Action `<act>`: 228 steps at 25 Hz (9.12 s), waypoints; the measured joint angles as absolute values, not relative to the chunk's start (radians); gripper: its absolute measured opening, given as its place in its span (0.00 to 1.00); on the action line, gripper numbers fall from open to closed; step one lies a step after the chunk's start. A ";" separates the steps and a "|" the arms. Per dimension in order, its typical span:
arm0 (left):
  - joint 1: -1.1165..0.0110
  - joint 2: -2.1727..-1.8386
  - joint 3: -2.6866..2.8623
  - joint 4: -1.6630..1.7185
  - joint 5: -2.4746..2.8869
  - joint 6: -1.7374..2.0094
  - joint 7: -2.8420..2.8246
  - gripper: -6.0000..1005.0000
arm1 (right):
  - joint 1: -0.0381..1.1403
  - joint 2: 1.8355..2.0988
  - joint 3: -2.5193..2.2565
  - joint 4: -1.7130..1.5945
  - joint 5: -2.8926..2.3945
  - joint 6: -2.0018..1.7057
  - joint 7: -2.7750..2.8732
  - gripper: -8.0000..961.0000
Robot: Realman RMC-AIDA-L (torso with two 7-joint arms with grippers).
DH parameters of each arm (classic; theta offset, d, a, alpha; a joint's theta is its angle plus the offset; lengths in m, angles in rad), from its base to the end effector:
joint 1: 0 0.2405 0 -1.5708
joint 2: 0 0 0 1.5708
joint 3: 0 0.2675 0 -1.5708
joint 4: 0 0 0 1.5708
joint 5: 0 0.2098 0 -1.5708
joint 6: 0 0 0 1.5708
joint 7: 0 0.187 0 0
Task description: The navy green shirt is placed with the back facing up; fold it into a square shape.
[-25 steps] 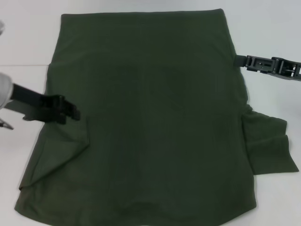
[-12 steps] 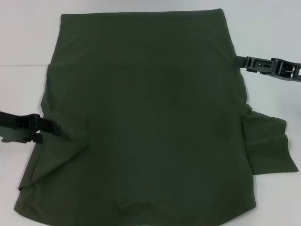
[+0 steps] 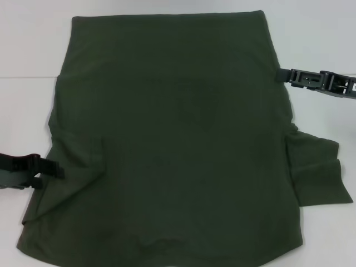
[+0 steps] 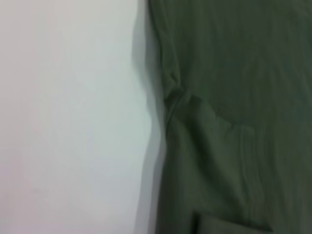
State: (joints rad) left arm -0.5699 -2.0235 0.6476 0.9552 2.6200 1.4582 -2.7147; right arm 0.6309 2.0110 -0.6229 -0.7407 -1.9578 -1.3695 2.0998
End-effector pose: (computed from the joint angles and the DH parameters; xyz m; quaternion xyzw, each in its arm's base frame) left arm -0.3396 0.3737 0.0259 -0.6762 -0.7004 -0.0333 0.2260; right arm 0.2399 0.4296 0.0244 -0.8062 0.4741 0.3038 0.1815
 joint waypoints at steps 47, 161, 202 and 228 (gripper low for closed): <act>-0.564 -2.067 0.440 0.865 2.231 1.677 -2.325 0.62 | 0.640 1.864 -0.659 -0.718 -2.504 -1.434 2.453 0.86; -0.527 -2.077 0.411 0.865 2.166 1.653 -2.336 0.62 | 0.723 1.915 -0.750 -0.699 -2.601 -1.361 2.570 0.20; -0.513 -2.081 0.408 0.853 2.141 1.654 -2.335 0.62 | 0.730 1.957 -0.758 -0.725 -2.680 -1.285 2.592 0.50; -0.506 -2.080 0.399 0.850 2.120 1.659 -2.332 0.62 | 0.736 1.982 -0.760 -0.727 -2.676 -1.267 2.583 0.26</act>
